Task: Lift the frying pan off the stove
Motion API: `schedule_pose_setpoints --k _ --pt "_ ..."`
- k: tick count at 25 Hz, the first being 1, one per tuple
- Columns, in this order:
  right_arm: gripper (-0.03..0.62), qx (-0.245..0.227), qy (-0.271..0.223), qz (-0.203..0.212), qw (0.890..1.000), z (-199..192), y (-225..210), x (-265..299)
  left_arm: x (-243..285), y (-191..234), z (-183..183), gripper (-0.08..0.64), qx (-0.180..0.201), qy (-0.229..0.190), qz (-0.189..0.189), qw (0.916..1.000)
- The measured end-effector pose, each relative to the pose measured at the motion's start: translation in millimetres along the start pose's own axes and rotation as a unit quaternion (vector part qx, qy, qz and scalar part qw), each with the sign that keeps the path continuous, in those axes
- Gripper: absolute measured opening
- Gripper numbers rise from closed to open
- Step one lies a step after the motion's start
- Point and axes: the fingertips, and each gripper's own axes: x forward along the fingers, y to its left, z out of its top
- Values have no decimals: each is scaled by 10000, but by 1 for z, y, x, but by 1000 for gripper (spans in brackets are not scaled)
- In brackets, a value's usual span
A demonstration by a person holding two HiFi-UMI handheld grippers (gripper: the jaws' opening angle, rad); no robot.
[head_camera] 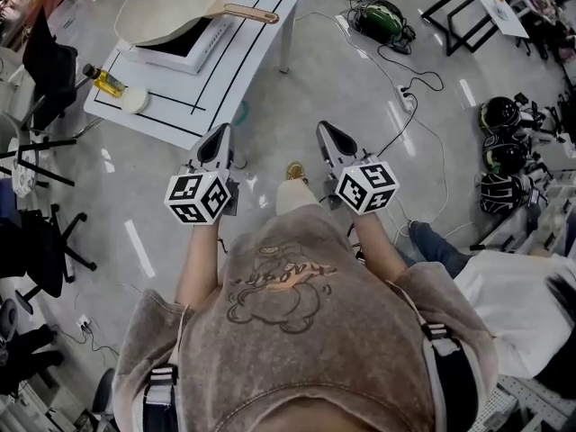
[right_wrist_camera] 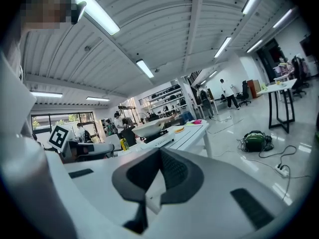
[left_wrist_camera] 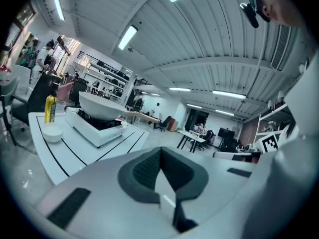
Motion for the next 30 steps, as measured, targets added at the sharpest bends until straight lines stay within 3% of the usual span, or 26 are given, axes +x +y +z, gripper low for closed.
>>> schedule_pose_setpoints --k 15,22,30 --pt "-2 -155 225 633 9976 69 -80 98 99 18 54 5 -105 -204 390 9990" --pt "-2 -299 428 996 9937 84 -110 131 136 25 65 5 -157 -331 646 9972" --pt "-2 -250 422 1099 9927 92 -127 158 160 36 81 5 -322 -435 580 9968"
